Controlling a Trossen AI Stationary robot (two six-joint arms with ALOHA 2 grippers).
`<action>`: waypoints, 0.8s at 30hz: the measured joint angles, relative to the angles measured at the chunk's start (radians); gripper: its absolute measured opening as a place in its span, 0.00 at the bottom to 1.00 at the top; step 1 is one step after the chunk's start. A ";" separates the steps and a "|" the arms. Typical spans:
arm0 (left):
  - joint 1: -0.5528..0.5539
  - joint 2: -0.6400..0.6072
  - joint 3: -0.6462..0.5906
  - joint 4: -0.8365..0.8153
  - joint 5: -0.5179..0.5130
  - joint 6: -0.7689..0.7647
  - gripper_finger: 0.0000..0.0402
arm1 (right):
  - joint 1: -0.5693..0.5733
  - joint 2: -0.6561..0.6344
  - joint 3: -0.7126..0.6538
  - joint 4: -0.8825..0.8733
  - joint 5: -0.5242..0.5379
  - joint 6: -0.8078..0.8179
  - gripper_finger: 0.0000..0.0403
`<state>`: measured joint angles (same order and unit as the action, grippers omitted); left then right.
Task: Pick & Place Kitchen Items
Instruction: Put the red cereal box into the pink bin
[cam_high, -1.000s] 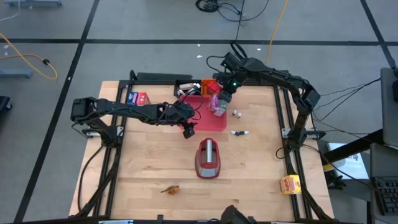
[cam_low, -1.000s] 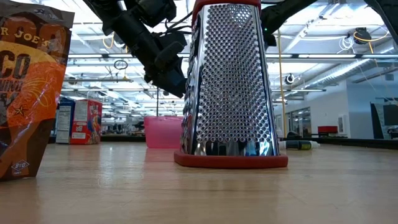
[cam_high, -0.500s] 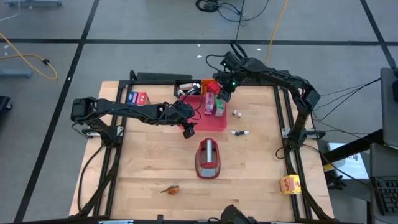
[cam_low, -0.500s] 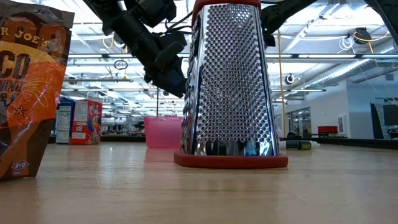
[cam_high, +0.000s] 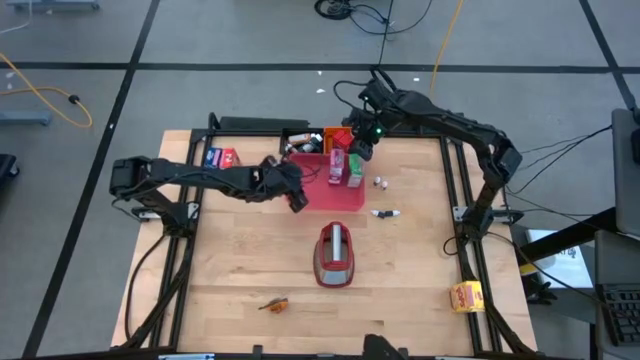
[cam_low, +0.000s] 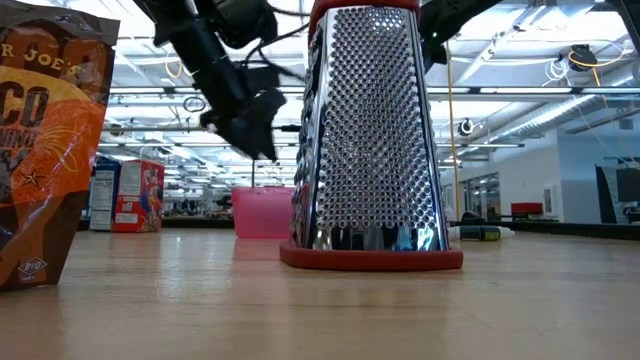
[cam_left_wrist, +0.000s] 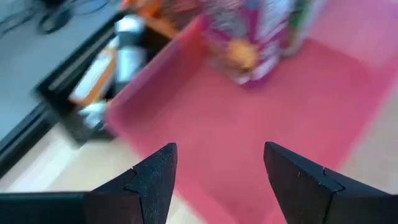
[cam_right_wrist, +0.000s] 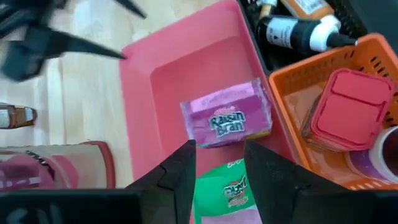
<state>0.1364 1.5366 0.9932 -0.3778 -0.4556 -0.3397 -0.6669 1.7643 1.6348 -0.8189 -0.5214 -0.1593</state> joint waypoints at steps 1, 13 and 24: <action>0.000 -0.016 -0.001 -0.049 -0.018 -0.038 0.61 | 0.001 -0.012 0.000 -0.002 -0.001 0.001 0.32; 0.045 -0.254 0.000 -0.515 -0.158 -0.401 0.61 | 0.056 -0.126 -0.014 -0.047 -0.002 0.016 0.32; 0.282 -0.292 -0.001 -0.654 -0.032 -0.402 0.61 | 0.125 -0.176 -0.112 -0.030 0.005 0.042 0.31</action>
<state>0.4183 1.2448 0.9920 -1.0321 -0.4876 -0.7420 -0.5415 1.5886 1.5226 -0.8488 -0.5163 -0.1169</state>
